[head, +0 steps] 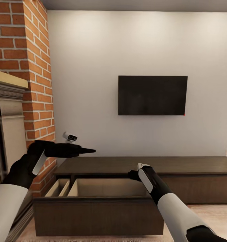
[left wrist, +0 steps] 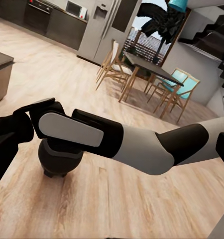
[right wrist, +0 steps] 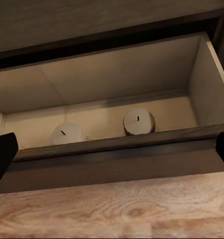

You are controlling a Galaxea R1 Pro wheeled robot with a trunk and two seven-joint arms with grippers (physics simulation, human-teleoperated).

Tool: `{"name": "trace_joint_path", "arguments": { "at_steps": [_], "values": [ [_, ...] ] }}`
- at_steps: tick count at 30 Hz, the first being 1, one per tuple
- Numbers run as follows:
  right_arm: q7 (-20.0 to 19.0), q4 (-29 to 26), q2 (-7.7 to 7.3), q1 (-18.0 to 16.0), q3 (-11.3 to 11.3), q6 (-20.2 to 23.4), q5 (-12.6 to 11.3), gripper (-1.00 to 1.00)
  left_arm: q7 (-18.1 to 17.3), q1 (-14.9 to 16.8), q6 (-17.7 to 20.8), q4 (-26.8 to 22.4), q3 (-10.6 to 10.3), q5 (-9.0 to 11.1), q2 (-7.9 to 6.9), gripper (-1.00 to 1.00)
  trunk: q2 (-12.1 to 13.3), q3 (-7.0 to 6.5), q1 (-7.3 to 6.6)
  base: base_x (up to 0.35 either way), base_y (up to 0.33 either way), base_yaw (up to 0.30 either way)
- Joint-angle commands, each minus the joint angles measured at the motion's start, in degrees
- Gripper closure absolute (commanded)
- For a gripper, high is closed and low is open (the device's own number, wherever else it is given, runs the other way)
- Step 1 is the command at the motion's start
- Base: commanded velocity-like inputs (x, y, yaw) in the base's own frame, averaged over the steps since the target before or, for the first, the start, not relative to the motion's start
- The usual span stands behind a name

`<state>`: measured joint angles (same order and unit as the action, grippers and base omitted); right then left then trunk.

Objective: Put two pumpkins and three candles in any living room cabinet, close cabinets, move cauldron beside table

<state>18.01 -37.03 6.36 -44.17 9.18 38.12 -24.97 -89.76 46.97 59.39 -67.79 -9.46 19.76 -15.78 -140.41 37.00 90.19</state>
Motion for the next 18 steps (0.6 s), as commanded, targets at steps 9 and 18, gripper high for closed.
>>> {"name": "trace_joint_path", "arguments": {
  "at_steps": [9,18],
  "values": [
    [0.5,-0.1,0.00,0.0,0.2,0.1,-0.6,-1.00,-0.2,0.1,0.6,0.1,-0.1,-0.1,-0.04,-1.00,3.6,-1.54,-2.03,-0.332,0.000,0.000],
    [0.5,-0.1,0.02,0.0,0.3,0.1,-0.6,-1.00,-0.2,0.1,0.6,0.2,-0.1,-0.1,0.02,-1.00,7.2,-3.16,-4.01,-0.246,0.000,0.000]
  ]
}}
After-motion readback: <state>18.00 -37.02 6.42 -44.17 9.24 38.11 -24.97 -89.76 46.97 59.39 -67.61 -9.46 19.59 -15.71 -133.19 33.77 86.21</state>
